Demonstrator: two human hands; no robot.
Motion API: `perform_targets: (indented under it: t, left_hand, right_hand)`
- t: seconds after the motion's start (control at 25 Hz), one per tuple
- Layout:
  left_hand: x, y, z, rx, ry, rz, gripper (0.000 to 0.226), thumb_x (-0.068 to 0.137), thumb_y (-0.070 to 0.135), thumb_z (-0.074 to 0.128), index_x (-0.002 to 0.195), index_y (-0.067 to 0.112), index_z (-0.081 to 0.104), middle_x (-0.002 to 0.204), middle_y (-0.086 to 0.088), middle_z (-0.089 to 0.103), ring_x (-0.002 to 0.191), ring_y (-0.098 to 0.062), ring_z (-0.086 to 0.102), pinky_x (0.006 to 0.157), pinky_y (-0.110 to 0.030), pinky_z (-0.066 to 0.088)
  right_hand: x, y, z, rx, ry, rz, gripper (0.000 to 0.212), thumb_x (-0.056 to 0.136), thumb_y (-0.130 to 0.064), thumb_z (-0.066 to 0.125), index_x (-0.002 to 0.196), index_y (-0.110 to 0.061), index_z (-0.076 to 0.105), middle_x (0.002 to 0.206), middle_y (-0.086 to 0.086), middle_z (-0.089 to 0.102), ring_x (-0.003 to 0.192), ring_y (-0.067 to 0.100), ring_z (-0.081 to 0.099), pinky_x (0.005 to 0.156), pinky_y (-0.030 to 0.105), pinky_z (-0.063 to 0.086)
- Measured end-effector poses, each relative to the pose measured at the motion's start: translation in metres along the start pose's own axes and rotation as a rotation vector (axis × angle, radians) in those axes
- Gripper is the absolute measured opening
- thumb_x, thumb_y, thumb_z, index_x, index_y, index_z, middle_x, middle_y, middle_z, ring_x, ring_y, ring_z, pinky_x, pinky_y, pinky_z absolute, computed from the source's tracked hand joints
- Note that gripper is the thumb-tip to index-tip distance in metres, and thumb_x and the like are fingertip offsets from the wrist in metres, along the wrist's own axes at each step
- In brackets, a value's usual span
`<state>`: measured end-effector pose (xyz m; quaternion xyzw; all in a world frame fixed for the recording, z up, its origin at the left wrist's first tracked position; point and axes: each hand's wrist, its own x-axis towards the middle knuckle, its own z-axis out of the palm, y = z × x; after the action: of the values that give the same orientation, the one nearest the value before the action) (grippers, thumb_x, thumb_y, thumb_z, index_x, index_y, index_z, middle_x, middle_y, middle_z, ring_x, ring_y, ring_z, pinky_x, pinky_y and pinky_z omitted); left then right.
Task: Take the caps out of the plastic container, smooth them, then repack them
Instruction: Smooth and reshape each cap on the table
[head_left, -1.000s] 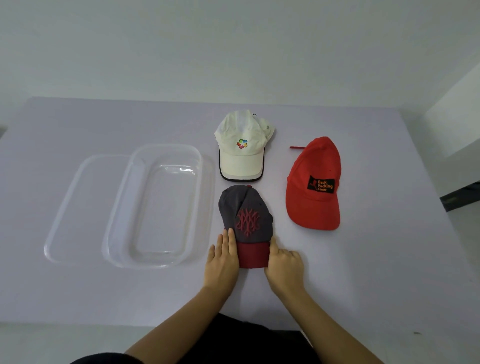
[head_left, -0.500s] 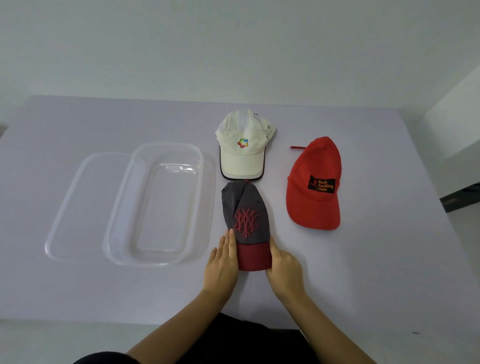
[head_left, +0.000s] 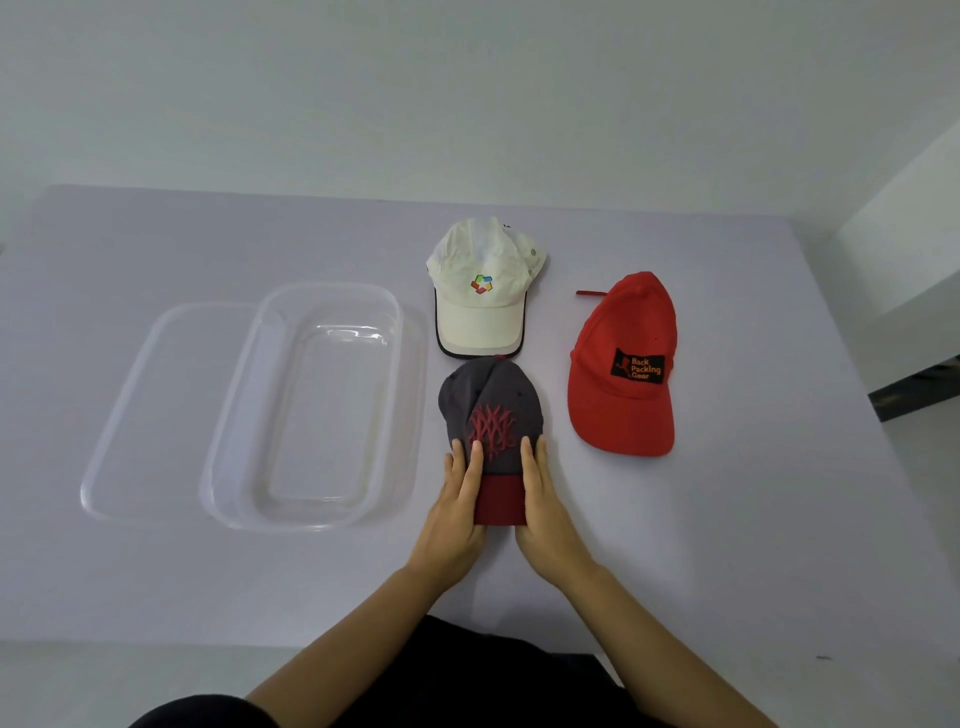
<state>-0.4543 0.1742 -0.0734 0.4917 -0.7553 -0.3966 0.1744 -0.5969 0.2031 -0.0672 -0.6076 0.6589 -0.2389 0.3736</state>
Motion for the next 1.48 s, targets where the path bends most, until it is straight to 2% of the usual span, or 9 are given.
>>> perform_targets:
  t: [0.08, 0.28, 0.48, 0.68, 0.92, 1.04, 1.2, 1.36, 1.48]
  left_hand:
    - [0.0, 0.0, 0.0, -0.082, -0.016, 0.006, 0.071, 0.094, 0.013, 0.031, 0.139, 0.036, -0.018, 0.152, 0.008, -0.018, 0.147, -0.018, -0.003, 0.115, -0.026, 0.021]
    - [0.0, -0.01, -0.001, 0.004, -0.107, 0.037, 0.073, 0.099, 0.017, 0.036, 0.138, 0.033, -0.024, 0.151, 0.005, -0.025, 0.147, -0.019, -0.008, 0.118, -0.03, 0.017]
    - [0.004, -0.013, -0.003, -0.087, -0.118, 0.049, 0.075, 0.095, 0.02, 0.032, 0.138, 0.036, -0.027, 0.159, -0.002, -0.01, 0.147, -0.011, 0.003, 0.119, -0.027, 0.016]
    - [0.007, -0.019, -0.005, 0.092, -0.068, 0.05, 0.077, 0.097, 0.01, 0.038, 0.138, 0.021, -0.027, 0.15, 0.001, -0.027, 0.146, -0.022, 0.009, 0.107, -0.027, 0.034]
    - [0.007, -0.019, -0.004, -0.117, -0.086, -0.021, 0.077, 0.093, 0.018, 0.035, 0.144, 0.027, -0.022, 0.16, -0.001, -0.002, 0.146, -0.012, 0.01, 0.117, -0.026, 0.019]
    - [0.004, -0.028, -0.008, -0.078, -0.134, -0.014, 0.08, 0.094, 0.022, 0.04, 0.143, 0.024, -0.022, 0.158, 0.001, -0.009, 0.143, -0.006, 0.006, 0.114, -0.021, 0.018]
    - [0.006, -0.04, -0.02, 0.037, -0.151, 0.006, 0.079, 0.094, 0.013, 0.042, 0.14, 0.026, -0.021, 0.156, 0.0, -0.017, 0.14, -0.005, 0.002, 0.111, -0.022, 0.021]
    - [0.008, -0.037, -0.019, 0.041, -0.189, 0.0, 0.078, 0.095, 0.012, 0.041, 0.142, 0.025, -0.021, 0.157, -0.002, -0.016, 0.139, -0.004, 0.003, 0.107, -0.008, 0.015]
    - [0.006, -0.031, -0.009, -0.048, -0.183, -0.006, 0.076, 0.095, 0.013, 0.039, 0.143, 0.024, -0.019, 0.158, -0.003, -0.013, 0.142, -0.006, 0.002, 0.101, 0.004, 0.007]
  right_hand:
    - [0.001, 0.001, 0.002, 0.117, -0.029, -0.012, 0.082, 0.091, 0.005, 0.039, 0.142, -0.028, -0.016, 0.156, 0.003, -0.021, 0.141, 0.001, -0.014, 0.107, 0.002, 0.007]
    - [0.001, 0.016, 0.003, 0.027, -0.028, -0.021, 0.084, 0.094, -0.002, 0.043, 0.141, -0.038, -0.017, 0.152, -0.002, -0.033, 0.138, 0.0, -0.028, 0.116, 0.021, 0.005]
    - [0.003, 0.008, 0.0, 0.245, -0.083, -0.015, 0.08, 0.094, -0.001, 0.043, 0.144, -0.031, -0.011, 0.157, -0.002, -0.019, 0.144, 0.005, -0.013, 0.118, 0.023, 0.005]
    - [0.002, 0.018, -0.005, 0.036, -0.034, -0.013, 0.087, 0.092, 0.003, 0.041, 0.139, -0.045, -0.015, 0.153, -0.008, -0.027, 0.143, 0.01, -0.019, 0.118, 0.031, 0.01]
    - [-0.002, 0.011, 0.008, 0.24, -0.043, 0.007, 0.081, 0.089, 0.001, 0.037, 0.142, -0.03, -0.015, 0.157, -0.003, -0.015, 0.145, 0.005, -0.008, 0.119, 0.025, 0.005]
    - [-0.001, 0.014, 0.002, 0.09, -0.144, -0.034, 0.085, 0.09, 0.001, 0.039, 0.14, -0.032, -0.021, 0.154, -0.003, -0.027, 0.143, 0.008, -0.017, 0.117, 0.023, 0.003]
    - [0.004, 0.029, -0.008, -0.252, -0.014, 0.0, 0.085, 0.091, -0.01, 0.046, 0.139, -0.024, -0.023, 0.153, 0.0, -0.023, 0.145, 0.017, -0.012, 0.119, 0.034, 0.007]
    - [0.008, 0.025, -0.005, -0.207, -0.093, 0.166, 0.084, 0.09, -0.022, 0.043, 0.145, -0.015, -0.02, 0.159, 0.001, 0.0, 0.146, 0.018, 0.009, 0.118, 0.04, -0.002]
    - [0.005, 0.02, -0.001, -0.156, -0.169, 0.134, 0.084, 0.084, -0.047, 0.028, 0.146, -0.012, -0.017, 0.158, -0.005, -0.002, 0.145, 0.013, 0.008, 0.117, 0.039, -0.006]
